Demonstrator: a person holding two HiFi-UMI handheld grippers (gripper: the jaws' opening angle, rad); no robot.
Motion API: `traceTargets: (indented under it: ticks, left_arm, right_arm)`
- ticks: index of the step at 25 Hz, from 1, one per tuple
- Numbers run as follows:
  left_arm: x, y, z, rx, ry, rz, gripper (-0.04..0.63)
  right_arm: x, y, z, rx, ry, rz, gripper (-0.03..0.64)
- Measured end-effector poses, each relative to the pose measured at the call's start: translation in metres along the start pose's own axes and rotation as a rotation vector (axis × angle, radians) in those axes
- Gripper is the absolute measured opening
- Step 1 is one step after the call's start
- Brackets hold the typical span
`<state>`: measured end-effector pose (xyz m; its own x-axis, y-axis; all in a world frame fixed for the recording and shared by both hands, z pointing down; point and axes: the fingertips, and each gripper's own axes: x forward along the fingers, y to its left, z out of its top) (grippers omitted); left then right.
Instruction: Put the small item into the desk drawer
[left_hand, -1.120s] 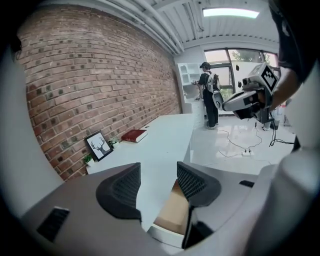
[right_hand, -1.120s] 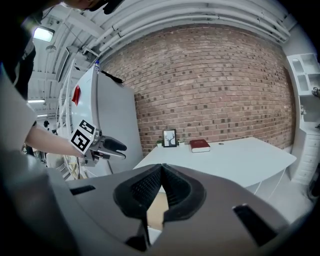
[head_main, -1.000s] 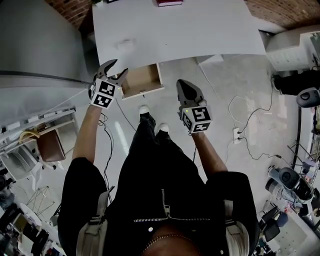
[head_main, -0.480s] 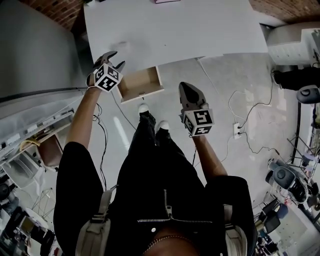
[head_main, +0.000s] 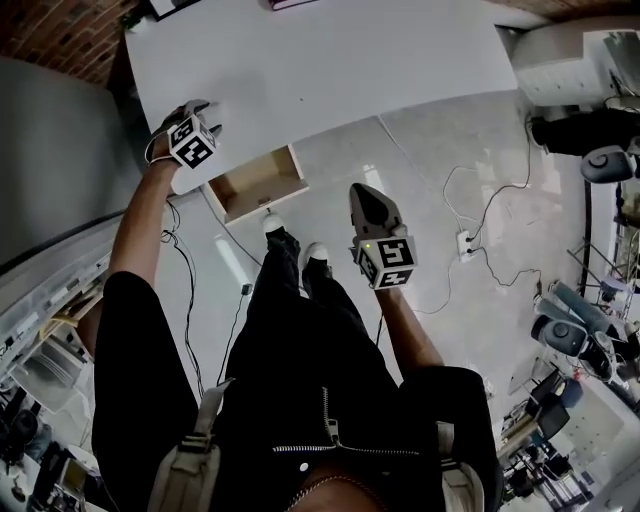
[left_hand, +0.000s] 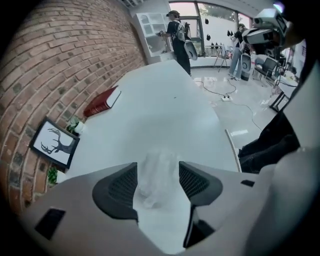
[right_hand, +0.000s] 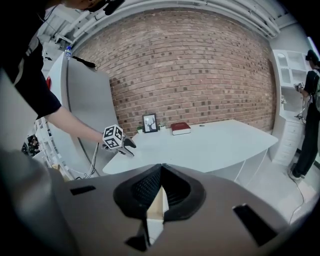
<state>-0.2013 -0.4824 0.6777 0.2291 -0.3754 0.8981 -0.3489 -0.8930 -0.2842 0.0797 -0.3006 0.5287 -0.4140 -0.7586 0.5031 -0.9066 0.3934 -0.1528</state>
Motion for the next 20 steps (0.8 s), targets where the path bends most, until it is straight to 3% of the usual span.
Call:
traceTargets:
  ticks: [6, 9, 20]
  left_arm:
    - [0.025, 0.006, -0.007, -0.003, 0.048, -0.023, 0.245]
    - [0.022, 0.003, -0.005, 0.000, 0.033, -0.013, 0.184]
    - [-0.023, -0.010, 0.000, -0.095, -0.054, 0.090, 0.176]
  right_arm:
    - [-0.005, -0.019, -0.016, 0.023, 0.022, -0.047, 0.008]
    - [-0.005, -0.019, -0.014, 0.033, 0.023, -0.042, 0.008]
    - [-0.010, -0.009, -0.006, 0.011, -0.004, 0.027, 0.008]
